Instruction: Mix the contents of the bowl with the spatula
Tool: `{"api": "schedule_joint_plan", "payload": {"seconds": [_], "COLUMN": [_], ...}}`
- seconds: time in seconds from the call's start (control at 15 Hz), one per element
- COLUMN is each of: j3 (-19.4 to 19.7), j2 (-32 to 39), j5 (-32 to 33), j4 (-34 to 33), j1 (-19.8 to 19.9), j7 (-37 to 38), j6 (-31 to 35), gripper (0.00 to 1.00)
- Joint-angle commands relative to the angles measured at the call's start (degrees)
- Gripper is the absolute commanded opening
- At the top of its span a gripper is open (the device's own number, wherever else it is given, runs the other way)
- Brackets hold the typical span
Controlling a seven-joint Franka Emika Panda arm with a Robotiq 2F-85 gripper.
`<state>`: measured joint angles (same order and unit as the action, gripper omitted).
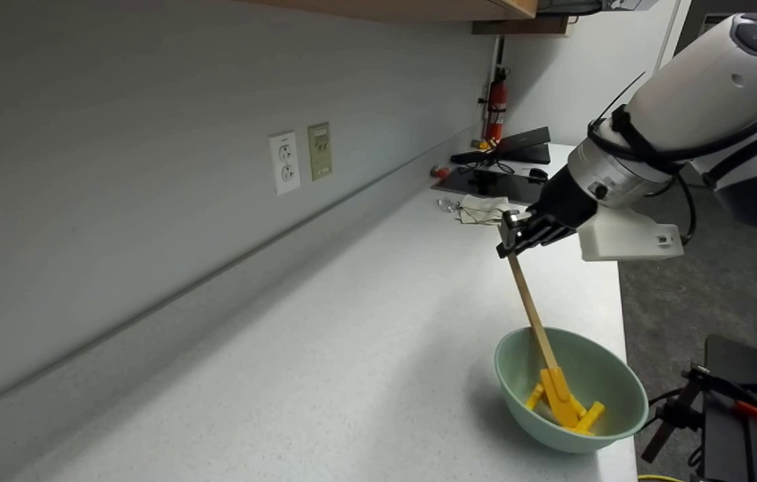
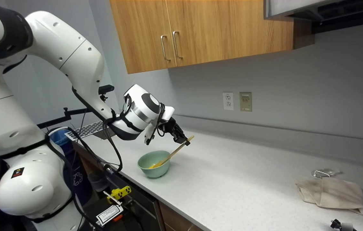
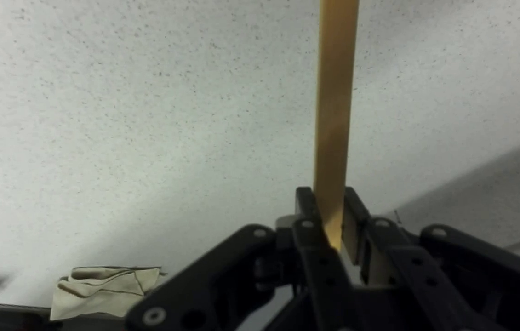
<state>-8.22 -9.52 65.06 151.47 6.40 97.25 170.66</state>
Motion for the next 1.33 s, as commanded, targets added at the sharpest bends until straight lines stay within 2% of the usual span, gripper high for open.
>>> {"api": "schedule_joint_plan", "payload": {"seconds": [0.0,0.33,1.2,1.27], "j3": [-0.62,-0.57,0.88,0.90], "j2": [-1.58,-1.72,3.37,3.42], "j5": [3.48,7.65,-6.73,-7.93], "j4": [-1.59,-3.22,-1.65,-1.57], "j1": [1.04,1.53,-0.25,-0.31], "j7": [2.58,5.35,-4.03,-4.75], "j6": [-1.55,-0.81,0.36,0.42], "gripper": [0.04,0.04,0.04,0.43]}}
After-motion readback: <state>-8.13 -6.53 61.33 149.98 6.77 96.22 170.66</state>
